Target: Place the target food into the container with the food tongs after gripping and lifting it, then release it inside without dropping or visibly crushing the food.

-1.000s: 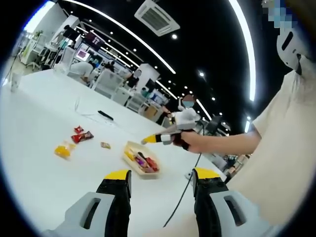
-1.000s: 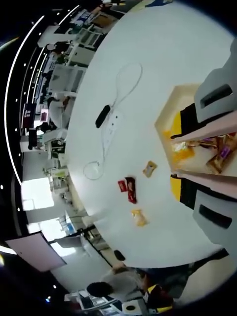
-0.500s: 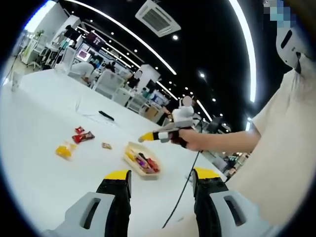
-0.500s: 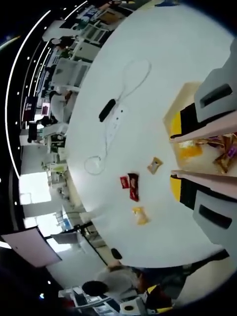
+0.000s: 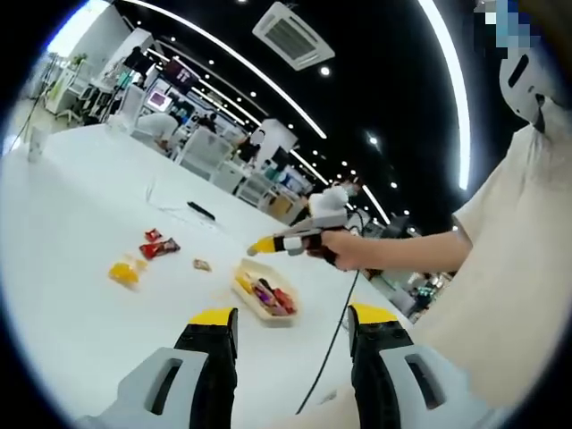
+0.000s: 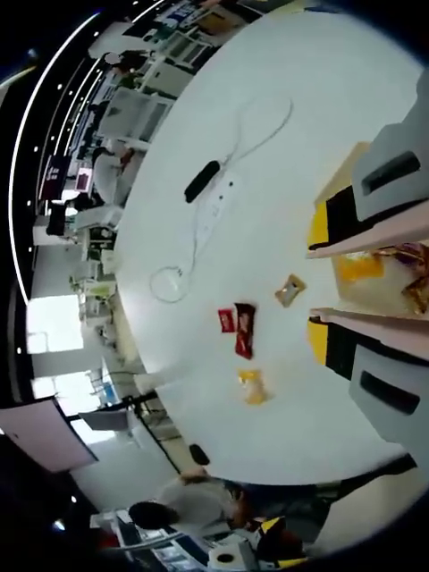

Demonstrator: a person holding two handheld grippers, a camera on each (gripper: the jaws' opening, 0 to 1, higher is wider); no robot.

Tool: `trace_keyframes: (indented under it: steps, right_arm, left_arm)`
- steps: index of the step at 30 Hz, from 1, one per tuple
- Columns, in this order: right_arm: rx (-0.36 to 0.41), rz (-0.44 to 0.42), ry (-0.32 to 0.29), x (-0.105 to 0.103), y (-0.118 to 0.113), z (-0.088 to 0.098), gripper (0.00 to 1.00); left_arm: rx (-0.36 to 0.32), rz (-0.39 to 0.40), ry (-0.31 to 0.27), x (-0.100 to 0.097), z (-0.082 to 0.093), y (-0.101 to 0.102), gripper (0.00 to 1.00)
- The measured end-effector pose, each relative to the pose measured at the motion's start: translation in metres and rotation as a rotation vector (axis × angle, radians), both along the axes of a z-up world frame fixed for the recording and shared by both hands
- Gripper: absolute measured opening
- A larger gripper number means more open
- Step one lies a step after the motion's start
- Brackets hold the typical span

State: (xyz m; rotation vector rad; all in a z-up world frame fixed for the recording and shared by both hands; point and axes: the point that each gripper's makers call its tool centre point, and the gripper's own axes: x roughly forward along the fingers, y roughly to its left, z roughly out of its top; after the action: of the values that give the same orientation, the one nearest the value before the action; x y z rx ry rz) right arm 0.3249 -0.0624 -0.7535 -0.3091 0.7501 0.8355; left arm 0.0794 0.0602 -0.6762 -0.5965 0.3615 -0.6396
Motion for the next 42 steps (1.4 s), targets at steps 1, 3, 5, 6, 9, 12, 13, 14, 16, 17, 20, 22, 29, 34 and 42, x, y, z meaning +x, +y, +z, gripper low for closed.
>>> trace_keyframes:
  steps: [1, 3, 5, 6, 9, 12, 13, 14, 16, 17, 20, 22, 29, 34, 42]
  right_arm:
    - [-0.001, 0.002, 0.001, 0.001, 0.001, -0.001, 0.28]
    - [-0.004, 0.008, 0.003, 0.002, 0.002, -0.003, 0.28]
    - [-0.007, 0.013, 0.005, 0.004, 0.004, -0.005, 0.28]
    - [-0.007, 0.015, 0.007, 0.004, 0.005, -0.006, 0.28]
    - [-0.013, 0.021, 0.01, 0.007, 0.006, -0.009, 0.28]
    - [-0.015, 0.029, 0.014, 0.01, 0.01, -0.011, 0.28]
    - [-0.015, 0.03, 0.015, 0.011, 0.011, -0.011, 0.28]
    - [-0.015, 0.031, 0.015, 0.011, 0.012, -0.012, 0.28]
    - [-0.015, 0.036, 0.018, 0.013, 0.016, -0.013, 0.28]
    - [-0.016, 0.037, 0.02, 0.013, 0.018, -0.013, 0.28]
    - [-0.022, 0.045, 0.024, 0.014, 0.021, -0.015, 0.28]
    - [-0.021, 0.047, 0.027, 0.016, 0.024, -0.017, 0.28]
    - [-0.025, 0.057, 0.04, 0.018, 0.032, -0.022, 0.28]
    - [-0.03, 0.066, 0.051, 0.017, 0.037, -0.027, 0.28]
    - [-0.039, 0.089, 0.06, 0.016, 0.049, -0.033, 0.29]
  left_arm:
    - [0.0, 0.001, 0.002, 0.0, 0.0, 0.0, 0.49]
    - [-0.002, 0.006, 0.005, 0.001, -0.001, 0.002, 0.49]
    - [-0.001, 0.009, 0.008, 0.002, -0.002, 0.004, 0.49]
    - [-0.001, 0.011, 0.009, 0.002, -0.003, 0.004, 0.49]
    - [-0.001, 0.015, 0.013, 0.004, -0.005, 0.007, 0.49]
    - [-0.001, 0.023, 0.017, 0.008, -0.006, 0.011, 0.49]
    - [-0.002, 0.025, 0.018, 0.008, -0.006, 0.011, 0.49]
    - [-0.002, 0.027, 0.019, 0.009, -0.006, 0.012, 0.49]
    - [-0.004, 0.032, 0.021, 0.012, -0.007, 0.015, 0.48]
    - [-0.005, 0.034, 0.023, 0.013, -0.007, 0.015, 0.48]
    - [-0.007, 0.035, 0.025, 0.015, -0.008, 0.017, 0.48]
    - [-0.007, 0.035, 0.025, 0.017, -0.008, 0.018, 0.48]
    - [-0.008, 0.042, 0.03, 0.021, -0.01, 0.024, 0.48]
    - [-0.01, 0.053, 0.037, 0.022, -0.012, 0.028, 0.49]
    - [-0.01, 0.062, 0.048, 0.022, -0.014, 0.033, 0.48]
